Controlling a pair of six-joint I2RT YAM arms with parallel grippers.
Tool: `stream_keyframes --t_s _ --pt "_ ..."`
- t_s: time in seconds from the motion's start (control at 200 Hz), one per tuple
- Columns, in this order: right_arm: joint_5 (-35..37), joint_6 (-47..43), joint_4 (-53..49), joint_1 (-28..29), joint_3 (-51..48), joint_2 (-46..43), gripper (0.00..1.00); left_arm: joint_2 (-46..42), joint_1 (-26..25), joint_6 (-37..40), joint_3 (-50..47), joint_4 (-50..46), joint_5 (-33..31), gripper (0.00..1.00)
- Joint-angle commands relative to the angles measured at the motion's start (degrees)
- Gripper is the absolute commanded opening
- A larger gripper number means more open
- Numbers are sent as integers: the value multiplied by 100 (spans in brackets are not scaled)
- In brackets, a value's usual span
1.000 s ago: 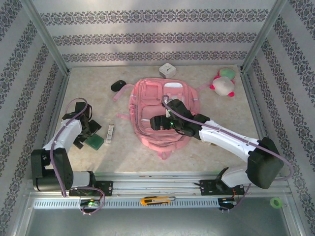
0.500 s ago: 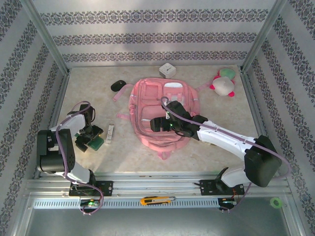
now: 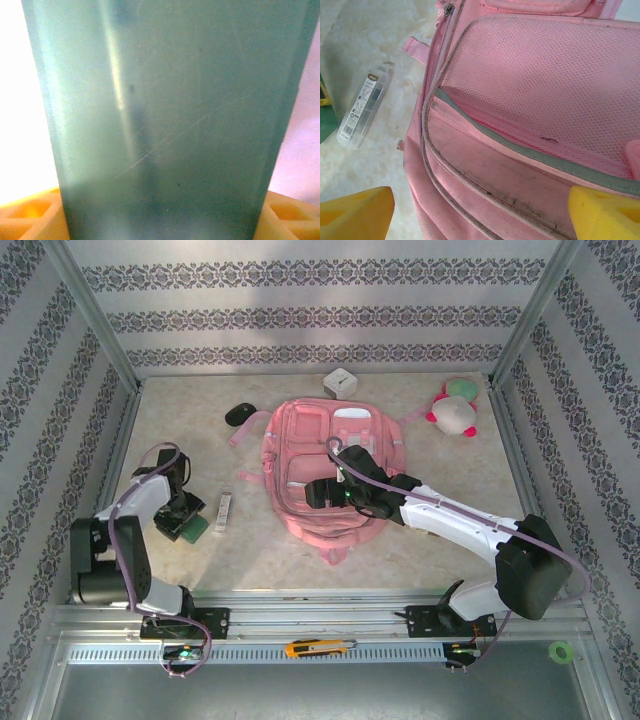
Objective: Pack the student bag
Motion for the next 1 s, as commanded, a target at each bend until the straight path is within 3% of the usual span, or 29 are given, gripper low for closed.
stream_keyframes --t_s 0.0,0.22,0.295,0.38,0.619,0.729,0.829,0.914,0.994 --pt "-113 -65 154 -44 8 -165 89 -636 18 532 94 -207 97 59" --pt "-382 -178 390 -237 -147 -669 88 -1690 -87 2306 98 479 1270 54" --pt "-698 -177 455 -397 -194 -862 87 -1832 -179 2852 182 496 1506 46" --pt "-1118 -216 541 -542 -242 -1066 87 -1926 -326 3470 323 481 1672 45" --pt "-2164 -125 714 -1007 -301 -1544 87 -2424 -815 5863 578 702 3074 40" --pt "-2618 -107 642 -1133 -226 -1664 87 -2450 -1203 6842 783 567 3159 38" --pt "-3065 -109 480 -1164 -111 -1687 87 -2368 -1734 8190 892 195 3327 36" --pt "-3467 -85 230 -1164 30 -1642 87 -2331 -2297 9345 836 -130 3097 37" --pt "-3801 -6 109 -1165 83 -1627 87 -2315 -2538 9604 666 74 2706 38"
